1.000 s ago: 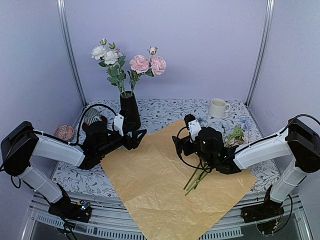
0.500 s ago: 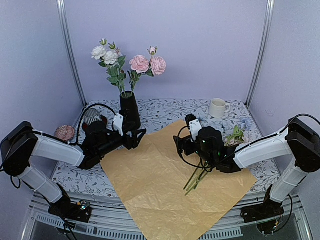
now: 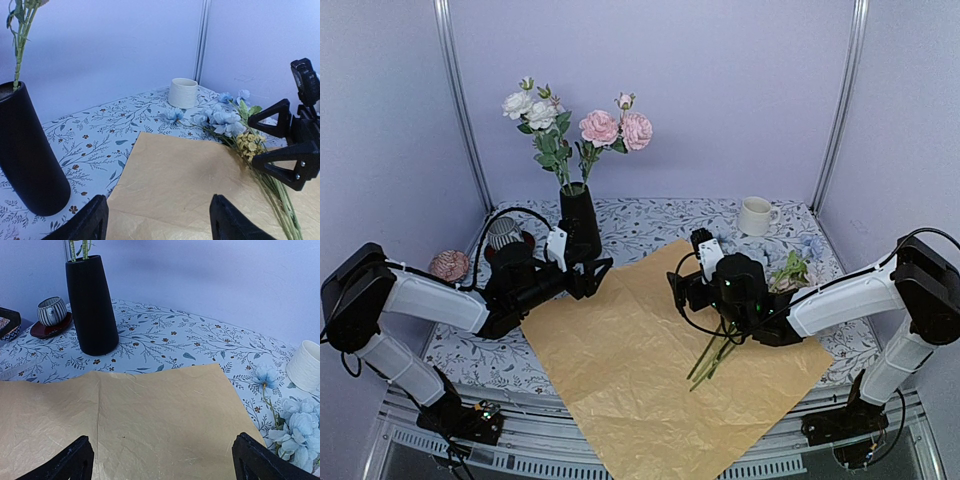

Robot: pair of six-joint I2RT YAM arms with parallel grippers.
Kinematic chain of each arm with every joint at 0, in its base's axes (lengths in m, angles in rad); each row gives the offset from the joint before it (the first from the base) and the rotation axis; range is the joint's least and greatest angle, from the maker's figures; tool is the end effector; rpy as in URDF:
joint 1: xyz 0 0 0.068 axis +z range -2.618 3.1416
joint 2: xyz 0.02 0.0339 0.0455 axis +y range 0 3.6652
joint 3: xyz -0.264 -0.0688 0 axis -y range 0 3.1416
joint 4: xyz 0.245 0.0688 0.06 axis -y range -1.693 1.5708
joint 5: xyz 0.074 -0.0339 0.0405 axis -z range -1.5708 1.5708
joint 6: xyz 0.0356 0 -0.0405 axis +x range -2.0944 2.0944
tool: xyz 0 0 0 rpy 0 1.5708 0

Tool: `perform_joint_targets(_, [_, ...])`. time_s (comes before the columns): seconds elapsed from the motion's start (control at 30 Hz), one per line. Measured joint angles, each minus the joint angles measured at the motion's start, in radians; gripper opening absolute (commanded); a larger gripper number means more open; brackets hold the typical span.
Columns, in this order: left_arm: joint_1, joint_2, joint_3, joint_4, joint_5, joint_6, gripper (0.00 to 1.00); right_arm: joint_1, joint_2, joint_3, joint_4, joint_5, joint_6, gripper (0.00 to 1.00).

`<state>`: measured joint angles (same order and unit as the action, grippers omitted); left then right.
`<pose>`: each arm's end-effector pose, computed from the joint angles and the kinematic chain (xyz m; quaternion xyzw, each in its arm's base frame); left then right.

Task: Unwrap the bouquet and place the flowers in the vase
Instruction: Pick up the fake flower from the flattened wrapping paper.

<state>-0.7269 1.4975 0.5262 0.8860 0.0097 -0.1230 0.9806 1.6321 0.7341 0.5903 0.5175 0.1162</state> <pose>0.2222 -0.1981 0.1990 0.2222 0.7023 -0.2821 0.6147 0.2015 0.2692 0.1910 -0.1896 0.7718 0.1213 0.5947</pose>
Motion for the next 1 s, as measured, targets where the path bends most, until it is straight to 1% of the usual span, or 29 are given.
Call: perform_joint_targets(1.0, [-0.002,0.0,-0.001,0.0,-0.019,0.012,0.71,-0.019,0.0,0.0,-0.001,0.0,0.013,0.99])
